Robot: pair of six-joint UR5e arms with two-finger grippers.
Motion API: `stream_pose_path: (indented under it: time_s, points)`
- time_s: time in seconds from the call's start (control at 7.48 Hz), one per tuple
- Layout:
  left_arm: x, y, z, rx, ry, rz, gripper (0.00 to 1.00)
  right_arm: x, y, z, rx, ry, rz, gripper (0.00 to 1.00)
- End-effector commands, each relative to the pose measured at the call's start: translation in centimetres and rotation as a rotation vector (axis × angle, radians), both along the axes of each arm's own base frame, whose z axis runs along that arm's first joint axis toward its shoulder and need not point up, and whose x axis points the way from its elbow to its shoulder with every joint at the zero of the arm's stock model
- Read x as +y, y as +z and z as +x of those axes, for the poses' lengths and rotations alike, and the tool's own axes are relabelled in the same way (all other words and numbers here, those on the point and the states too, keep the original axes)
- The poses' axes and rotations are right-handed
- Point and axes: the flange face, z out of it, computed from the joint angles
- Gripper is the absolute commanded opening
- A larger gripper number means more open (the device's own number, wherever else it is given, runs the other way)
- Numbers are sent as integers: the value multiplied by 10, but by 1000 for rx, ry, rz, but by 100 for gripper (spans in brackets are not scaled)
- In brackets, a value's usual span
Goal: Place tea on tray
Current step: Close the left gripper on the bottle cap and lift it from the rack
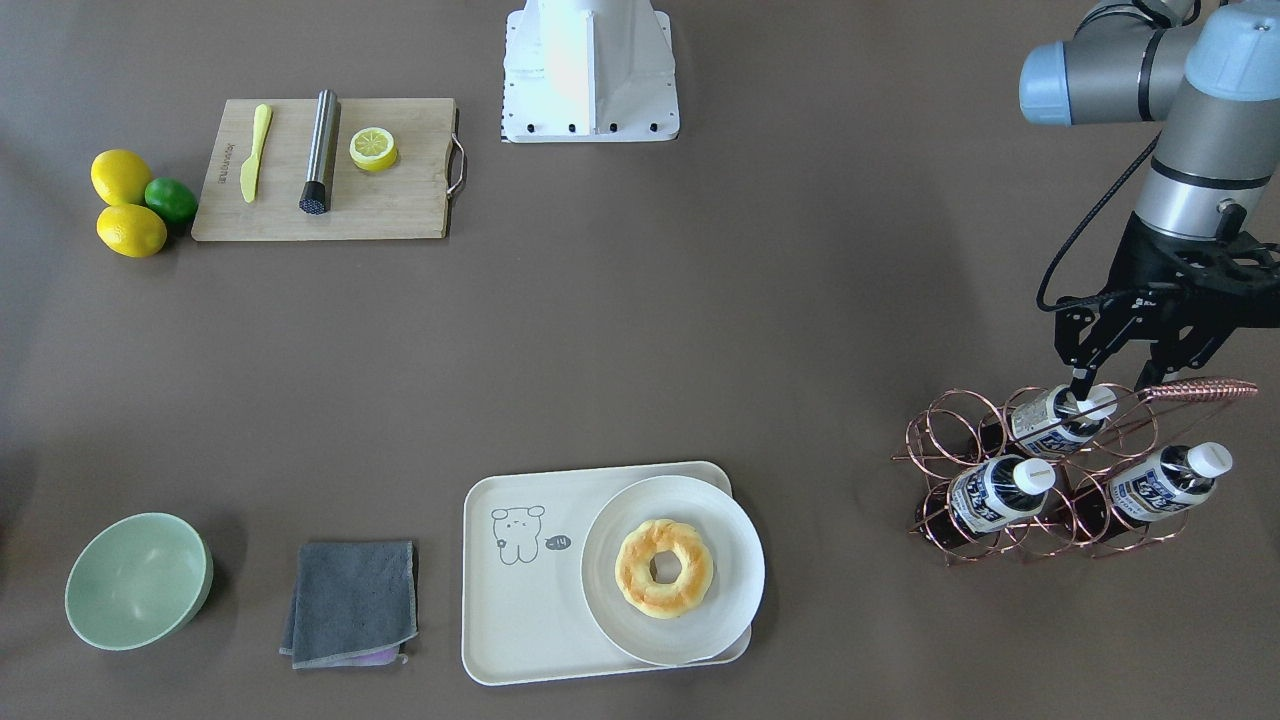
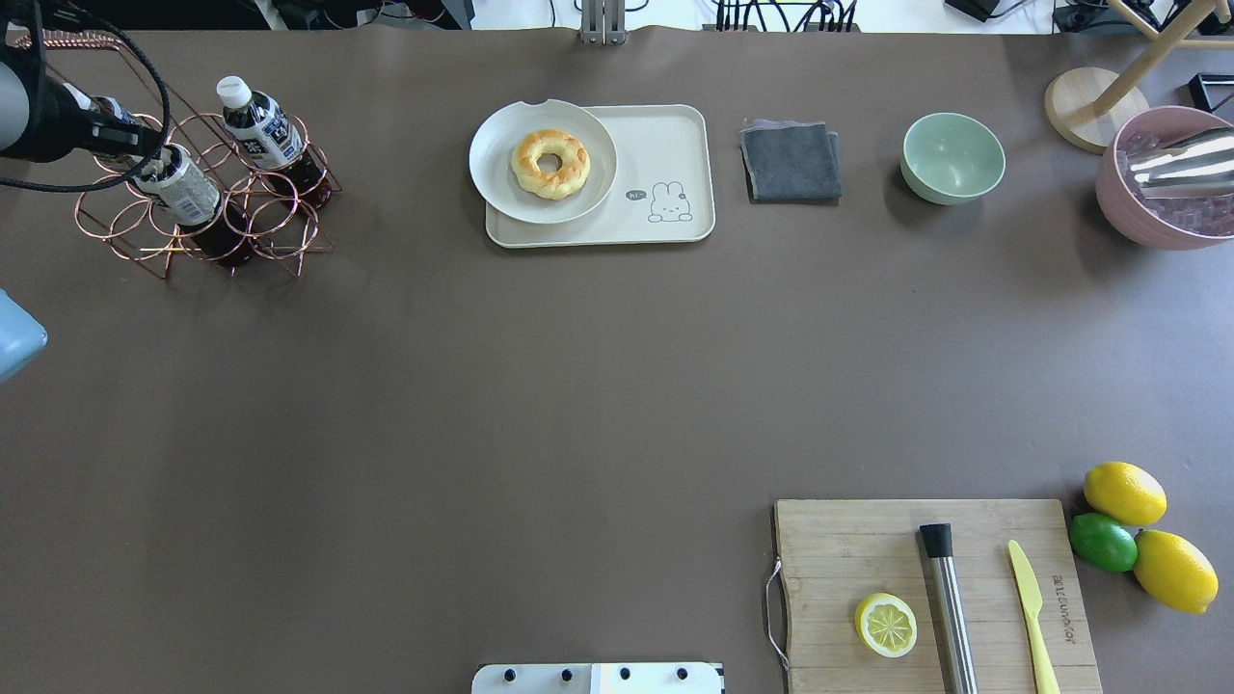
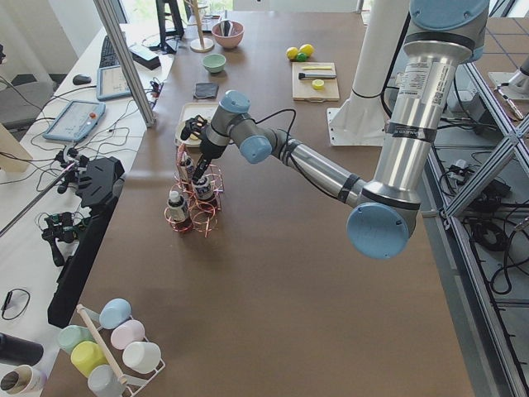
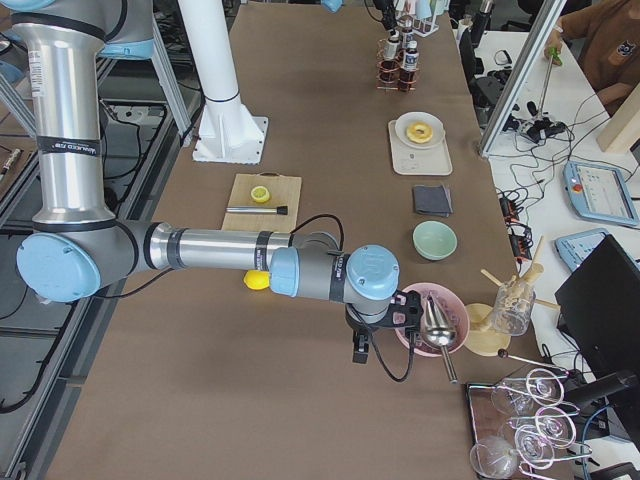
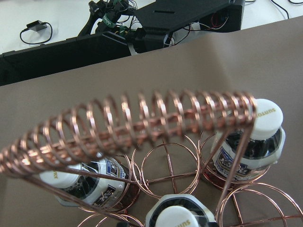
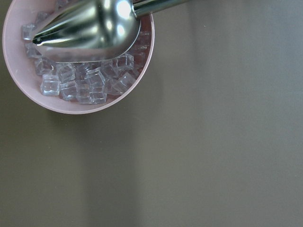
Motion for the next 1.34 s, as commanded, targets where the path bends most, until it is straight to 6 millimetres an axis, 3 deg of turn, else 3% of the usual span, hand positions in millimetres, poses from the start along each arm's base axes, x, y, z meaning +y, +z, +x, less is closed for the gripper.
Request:
stream_pose_path:
  time_s: [0.0, 0.53, 0.94, 1.07, 1.2]
  points:
    - [-3, 2, 2, 5, 9, -11, 62, 1, 2, 0, 1, 0, -3, 100]
    - [-12, 18, 6, 46, 27, 7, 61, 4, 3, 0, -1, 1, -6, 100]
    - [-10, 14, 5, 58, 28, 7, 46, 5, 6, 0, -2, -2, -10, 100]
    - [-10, 14, 6, 61, 32, 6, 28, 6, 7, 0, -2, -2, -13, 100]
    - [-9, 12, 5, 64, 31, 9, 0, 6, 7, 0, -2, -3, -12, 100]
